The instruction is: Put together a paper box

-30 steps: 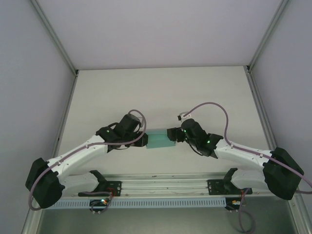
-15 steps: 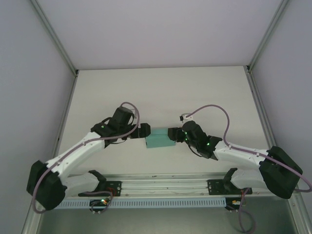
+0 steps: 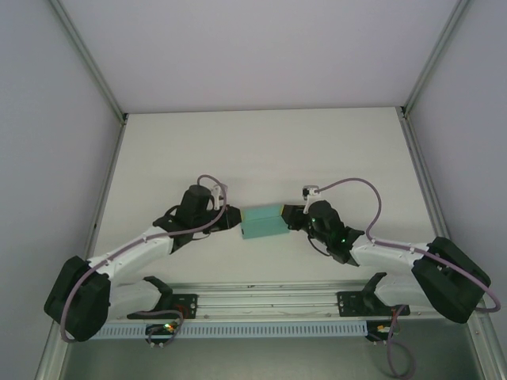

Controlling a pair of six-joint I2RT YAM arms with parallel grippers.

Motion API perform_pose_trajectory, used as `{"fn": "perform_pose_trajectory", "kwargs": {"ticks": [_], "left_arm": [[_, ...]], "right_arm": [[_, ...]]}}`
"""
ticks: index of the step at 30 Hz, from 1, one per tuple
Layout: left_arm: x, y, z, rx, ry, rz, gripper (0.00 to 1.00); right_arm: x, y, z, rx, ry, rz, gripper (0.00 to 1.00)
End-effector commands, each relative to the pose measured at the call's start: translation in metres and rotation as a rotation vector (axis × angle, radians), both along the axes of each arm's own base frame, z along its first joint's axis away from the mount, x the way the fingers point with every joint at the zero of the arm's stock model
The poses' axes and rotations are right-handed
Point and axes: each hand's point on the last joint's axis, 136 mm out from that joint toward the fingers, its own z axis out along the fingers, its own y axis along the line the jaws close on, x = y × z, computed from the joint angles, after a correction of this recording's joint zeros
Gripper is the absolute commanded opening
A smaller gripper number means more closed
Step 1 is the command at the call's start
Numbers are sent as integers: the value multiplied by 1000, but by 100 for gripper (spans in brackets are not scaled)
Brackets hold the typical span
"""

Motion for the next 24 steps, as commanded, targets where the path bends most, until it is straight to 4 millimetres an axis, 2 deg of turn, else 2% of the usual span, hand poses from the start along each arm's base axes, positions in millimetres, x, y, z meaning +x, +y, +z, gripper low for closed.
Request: {"fn": "perform_pose_trajectory", "kwargs": {"ticks": [1, 4, 6, 8, 9, 10, 13, 15, 16, 20, 24], "left_arm": [[-41, 37, -75, 207, 199, 16, 8], [-42, 39, -74, 213, 178, 17, 7], [-39, 36, -65, 205, 148, 9, 15], [-34, 30, -51, 197, 103, -5, 29], [-29, 28, -42, 192, 78, -9, 37], [-24, 24, -32, 183, 49, -15, 44], [-7, 12, 3, 149, -41, -25, 81], [6, 7, 27, 137, -107, -20, 97], [12, 6, 39, 139, -137, -15, 100], [28, 11, 72, 163, -207, 3, 100], [39, 32, 78, 221, -233, 76, 100]], "right_arm": [[-54, -35, -99, -210, 316, 29, 4], [-50, -33, -90, -187, 286, 24, 2], [-47, -31, -79, -185, 264, 29, 3], [-43, -28, -64, -191, 231, 43, 13], [-40, -26, -56, -194, 216, 50, 20], [-38, -25, -46, -198, 195, 57, 32], [-29, -22, -16, -239, 131, 74, 56], [-21, -22, 5, -278, 84, 85, 66], [-17, -22, 16, -296, 59, 93, 73], [-10, -10, 55, -330, -60, 235, 97], [-8, 0, 71, -420, -111, 381, 100]]}}
